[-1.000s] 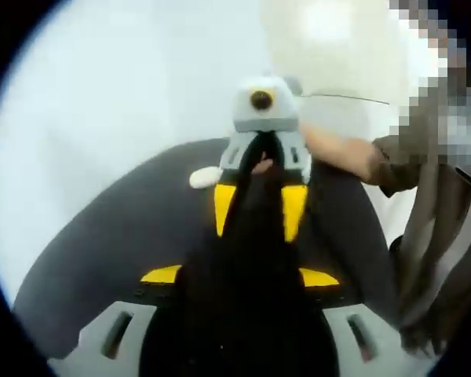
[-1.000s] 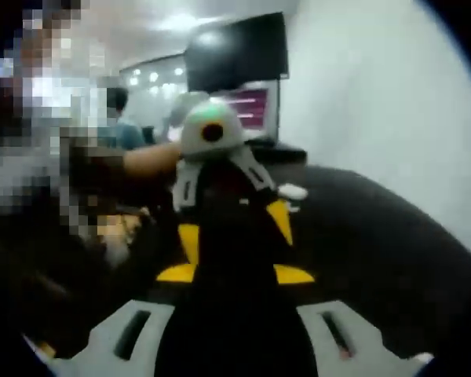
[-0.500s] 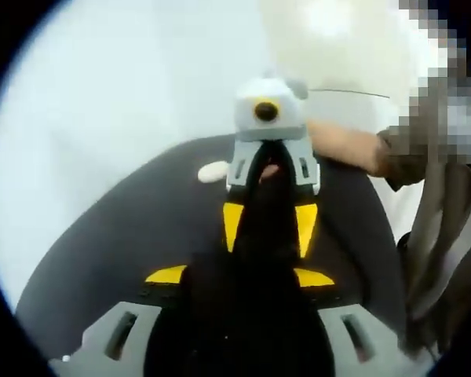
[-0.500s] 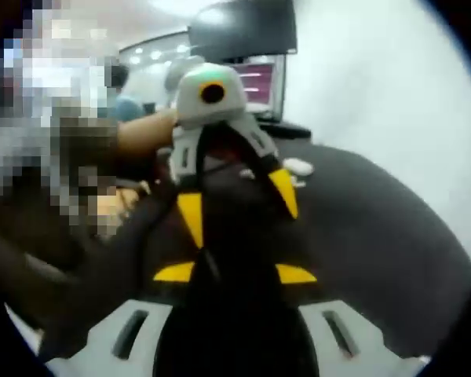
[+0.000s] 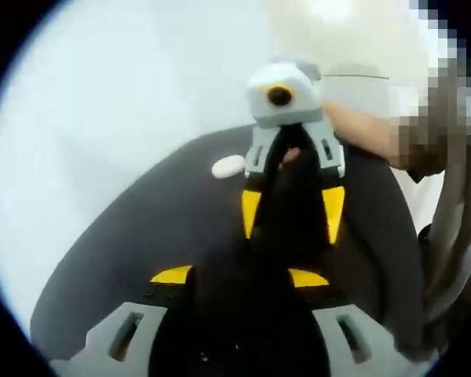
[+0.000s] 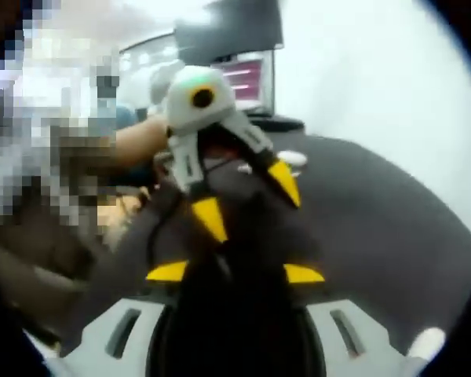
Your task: Pick up three earphones and place each one into its charging case using tactile feedback, ensure that each earphone is properly inserted and securely positioned inside the case.
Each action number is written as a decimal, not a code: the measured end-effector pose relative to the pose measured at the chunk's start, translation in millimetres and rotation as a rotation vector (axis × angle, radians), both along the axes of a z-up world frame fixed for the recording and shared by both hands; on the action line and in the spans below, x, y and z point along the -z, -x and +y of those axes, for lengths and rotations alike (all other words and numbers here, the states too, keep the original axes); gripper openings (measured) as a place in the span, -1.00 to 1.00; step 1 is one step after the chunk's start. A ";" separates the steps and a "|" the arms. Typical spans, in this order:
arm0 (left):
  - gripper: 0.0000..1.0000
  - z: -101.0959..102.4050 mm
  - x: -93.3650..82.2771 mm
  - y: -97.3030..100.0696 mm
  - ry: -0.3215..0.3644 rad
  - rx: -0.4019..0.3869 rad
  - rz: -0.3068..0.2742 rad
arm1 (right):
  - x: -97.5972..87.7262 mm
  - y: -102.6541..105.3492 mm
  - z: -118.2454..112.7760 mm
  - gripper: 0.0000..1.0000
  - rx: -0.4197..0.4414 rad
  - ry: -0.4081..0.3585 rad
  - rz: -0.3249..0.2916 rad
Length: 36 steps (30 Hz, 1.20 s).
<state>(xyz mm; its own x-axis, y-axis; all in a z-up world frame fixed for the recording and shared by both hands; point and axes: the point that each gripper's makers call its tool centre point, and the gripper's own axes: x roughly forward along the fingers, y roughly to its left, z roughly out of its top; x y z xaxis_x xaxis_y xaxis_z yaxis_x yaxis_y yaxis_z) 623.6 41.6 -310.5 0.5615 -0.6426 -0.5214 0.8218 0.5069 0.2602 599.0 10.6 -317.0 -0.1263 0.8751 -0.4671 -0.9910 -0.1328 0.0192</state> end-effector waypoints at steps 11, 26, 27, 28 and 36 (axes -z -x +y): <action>-0.06 -10.6 -0.2 5.8 0.043 0.016 0.028 | 5.2 1.9 2.0 -0.06 -0.036 0.013 -0.090; -0.11 13.1 -7.8 4.1 -0.035 -0.005 0.026 | 2.5 8.4 -22.8 -0.33 -0.063 0.042 -0.037; -0.12 10.3 -9.6 9.9 -0.030 0.027 0.029 | 2.3 7.5 -22.7 -0.33 -0.056 0.042 -0.036; -0.12 8.7 -11.2 14.3 -0.025 0.034 0.028 | 1.3 6.8 -21.7 -0.33 -0.053 0.039 -0.041; -0.11 -0.3 -1.9 13.0 -0.043 0.032 0.022 | 4.1 16.6 -19.2 -0.33 -0.079 0.063 -0.055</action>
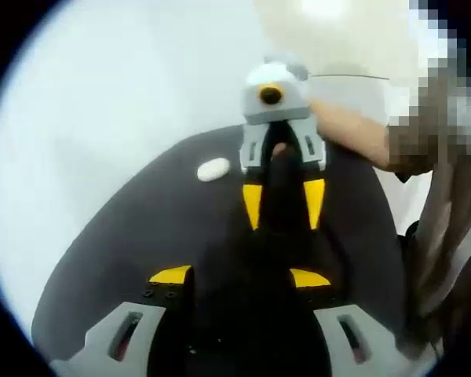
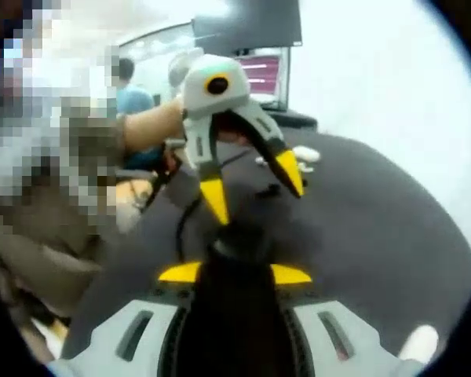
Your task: Pick up three earphones and place each one into its charging case using tactile feedback, ensure that each earphone is properly inserted and securely positioned inside the case.
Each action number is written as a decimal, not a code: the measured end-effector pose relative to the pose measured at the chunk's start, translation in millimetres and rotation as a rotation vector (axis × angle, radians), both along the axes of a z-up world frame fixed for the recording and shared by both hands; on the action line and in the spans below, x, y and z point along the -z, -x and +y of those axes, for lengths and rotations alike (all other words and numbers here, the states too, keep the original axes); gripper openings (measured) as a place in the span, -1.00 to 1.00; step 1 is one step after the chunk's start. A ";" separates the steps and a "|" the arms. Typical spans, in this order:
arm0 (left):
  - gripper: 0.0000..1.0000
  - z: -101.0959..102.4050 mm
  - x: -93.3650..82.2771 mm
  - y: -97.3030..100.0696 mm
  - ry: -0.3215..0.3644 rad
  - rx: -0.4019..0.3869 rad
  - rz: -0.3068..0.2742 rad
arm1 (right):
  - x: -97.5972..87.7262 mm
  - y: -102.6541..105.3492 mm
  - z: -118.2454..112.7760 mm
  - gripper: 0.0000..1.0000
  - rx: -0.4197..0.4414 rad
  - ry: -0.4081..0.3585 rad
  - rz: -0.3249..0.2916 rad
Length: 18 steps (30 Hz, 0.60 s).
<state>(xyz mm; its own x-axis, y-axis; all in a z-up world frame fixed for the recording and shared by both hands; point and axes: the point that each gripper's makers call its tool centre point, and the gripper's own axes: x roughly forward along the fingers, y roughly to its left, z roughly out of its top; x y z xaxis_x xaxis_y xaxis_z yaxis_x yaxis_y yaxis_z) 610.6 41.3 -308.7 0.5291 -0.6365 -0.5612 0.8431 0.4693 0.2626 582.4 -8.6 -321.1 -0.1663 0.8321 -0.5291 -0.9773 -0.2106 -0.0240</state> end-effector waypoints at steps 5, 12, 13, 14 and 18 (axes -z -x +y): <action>-0.13 8.3 -3.1 -23.8 0.004 -0.088 -0.042 | 1.4 2.8 -2.0 -0.34 -0.004 0.016 0.007; -0.17 23.1 -11.0 -42.2 -0.033 -0.149 -0.064 | -0.7 2.9 -3.8 -0.34 0.022 0.008 0.083; -0.17 27.0 -15.9 -36.3 -0.022 -0.131 -0.046 | -1.7 -2.1 -3.5 -0.34 0.041 0.002 0.062; -0.17 24.5 -14.6 -26.6 -0.012 -0.093 -0.005 | -2.6 -5.2 -3.1 -0.34 0.055 -0.002 0.057; -0.15 17.1 -5.0 9.1 -0.052 0.023 0.060 | -2.0 -7.8 0.2 -0.34 0.092 0.009 0.072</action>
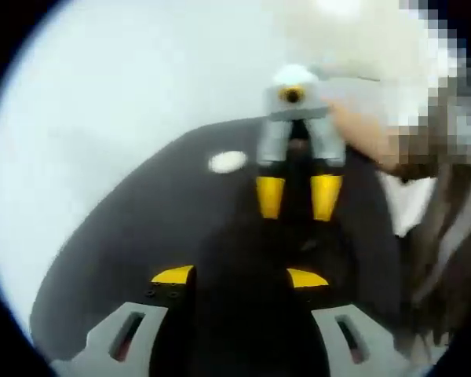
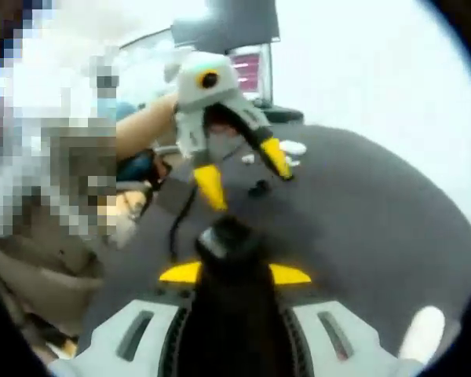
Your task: Pick up three earphones and place each one into its charging case using tactile feedback, ensure that each earphone is properly inserted and securely positioned inside the case.
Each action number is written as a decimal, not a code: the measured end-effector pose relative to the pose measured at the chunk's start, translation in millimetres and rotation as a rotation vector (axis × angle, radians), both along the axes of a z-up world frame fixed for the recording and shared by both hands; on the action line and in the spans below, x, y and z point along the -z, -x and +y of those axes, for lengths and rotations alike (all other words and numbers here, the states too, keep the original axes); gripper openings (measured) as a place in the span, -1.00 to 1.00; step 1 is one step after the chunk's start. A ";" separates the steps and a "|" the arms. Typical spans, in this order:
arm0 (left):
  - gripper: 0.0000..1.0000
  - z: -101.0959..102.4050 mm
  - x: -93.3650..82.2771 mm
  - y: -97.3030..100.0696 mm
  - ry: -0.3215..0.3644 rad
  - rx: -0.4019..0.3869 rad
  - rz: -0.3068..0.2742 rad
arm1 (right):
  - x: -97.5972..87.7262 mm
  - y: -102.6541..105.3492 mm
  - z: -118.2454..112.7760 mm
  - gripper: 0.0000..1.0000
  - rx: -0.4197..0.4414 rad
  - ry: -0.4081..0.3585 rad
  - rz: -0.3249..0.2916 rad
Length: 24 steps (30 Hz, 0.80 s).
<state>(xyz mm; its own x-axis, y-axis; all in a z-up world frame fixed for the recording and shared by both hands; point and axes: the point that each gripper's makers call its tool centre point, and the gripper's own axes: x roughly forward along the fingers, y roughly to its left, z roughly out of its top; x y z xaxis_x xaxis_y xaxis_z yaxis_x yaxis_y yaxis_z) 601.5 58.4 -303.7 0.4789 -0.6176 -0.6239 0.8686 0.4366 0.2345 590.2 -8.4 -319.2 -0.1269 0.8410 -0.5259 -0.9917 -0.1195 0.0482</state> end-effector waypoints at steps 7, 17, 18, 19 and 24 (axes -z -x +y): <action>-0.12 -14.9 4.2 -12.1 0.058 -0.061 -0.043 | 3.0 13.5 -4.3 -0.43 -0.048 0.030 -0.009; -0.17 -3.1 -1.9 -33.5 -0.016 -0.125 -0.086 | -0.4 2.4 -6.3 -0.45 -0.003 0.005 0.002; -0.19 0.7 -4.3 -31.8 -0.018 -0.126 -0.084 | -4.1 -5.4 -5.4 -0.42 0.029 -0.019 0.000; -0.20 3.6 -4.4 -28.8 -0.013 -0.126 -0.060 | -5.8 -6.9 -5.2 -0.37 0.038 -0.030 0.016; -0.21 -1.1 -6.3 -8.5 0.064 -0.076 0.006 | -18.7 -6.8 0.6 -0.31 0.078 -0.108 0.203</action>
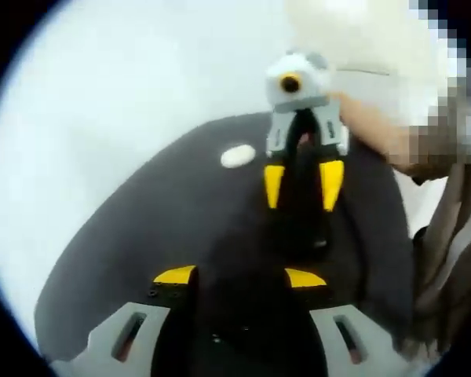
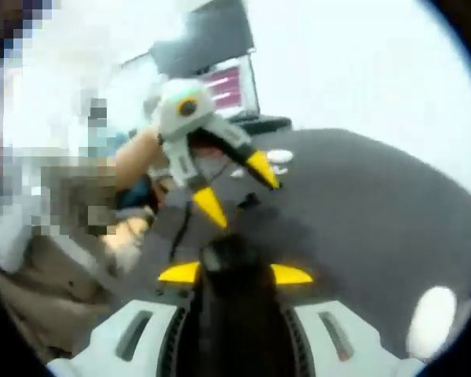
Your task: Pick up three earphones and place each one into its charging case using tactile feedback, ensure that each earphone is properly inserted and securely positioned inside the case.
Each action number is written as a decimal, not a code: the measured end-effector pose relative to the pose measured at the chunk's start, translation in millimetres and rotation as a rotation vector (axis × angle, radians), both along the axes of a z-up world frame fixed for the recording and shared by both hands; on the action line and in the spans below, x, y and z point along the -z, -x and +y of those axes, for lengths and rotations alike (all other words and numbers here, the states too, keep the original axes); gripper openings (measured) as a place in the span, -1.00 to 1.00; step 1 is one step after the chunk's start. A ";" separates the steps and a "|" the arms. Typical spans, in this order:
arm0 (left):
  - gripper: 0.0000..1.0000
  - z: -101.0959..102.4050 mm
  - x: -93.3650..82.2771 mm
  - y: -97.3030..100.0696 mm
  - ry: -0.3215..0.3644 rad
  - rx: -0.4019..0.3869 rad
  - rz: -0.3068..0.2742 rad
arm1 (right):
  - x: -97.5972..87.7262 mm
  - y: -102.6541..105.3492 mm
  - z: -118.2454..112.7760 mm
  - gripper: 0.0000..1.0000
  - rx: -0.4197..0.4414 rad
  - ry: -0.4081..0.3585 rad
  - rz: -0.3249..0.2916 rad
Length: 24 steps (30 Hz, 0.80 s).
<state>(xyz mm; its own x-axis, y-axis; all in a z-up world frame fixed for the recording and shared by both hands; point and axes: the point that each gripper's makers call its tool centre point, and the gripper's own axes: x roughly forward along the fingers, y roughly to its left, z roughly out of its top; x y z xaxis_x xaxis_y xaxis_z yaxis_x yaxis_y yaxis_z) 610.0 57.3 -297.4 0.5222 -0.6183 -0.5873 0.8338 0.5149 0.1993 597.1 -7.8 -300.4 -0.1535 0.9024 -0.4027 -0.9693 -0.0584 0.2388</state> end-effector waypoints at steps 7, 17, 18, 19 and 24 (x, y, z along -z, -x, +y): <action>-0.21 -7.2 8.9 10.8 0.004 0.037 -0.034 | 12.5 -2.1 15.0 -0.30 0.041 0.028 0.123; -0.22 -31.9 15.7 19.0 0.098 0.095 0.008 | 9.9 9.1 19.8 -0.38 -0.043 0.001 -0.008; -0.22 -34.4 16.8 18.9 0.107 0.094 0.020 | 8.7 10.1 20.4 -0.38 -0.060 -0.009 -0.045; -0.23 -36.1 17.8 18.4 0.109 0.094 0.025 | 7.1 9.8 21.3 -0.39 -0.075 -0.026 -0.096; -0.37 -42.1 22.1 18.2 0.132 0.084 0.067 | -10.0 6.3 25.3 -0.52 -0.120 -0.119 -0.383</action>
<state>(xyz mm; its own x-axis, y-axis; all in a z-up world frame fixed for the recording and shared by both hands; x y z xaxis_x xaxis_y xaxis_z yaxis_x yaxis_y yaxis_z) 591.8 15.2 -319.5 0.4279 -0.7321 -0.5300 0.8840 0.4611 0.0767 590.7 17.5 -290.4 -0.1204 0.9309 -0.3449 -0.9714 -0.1821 -0.1526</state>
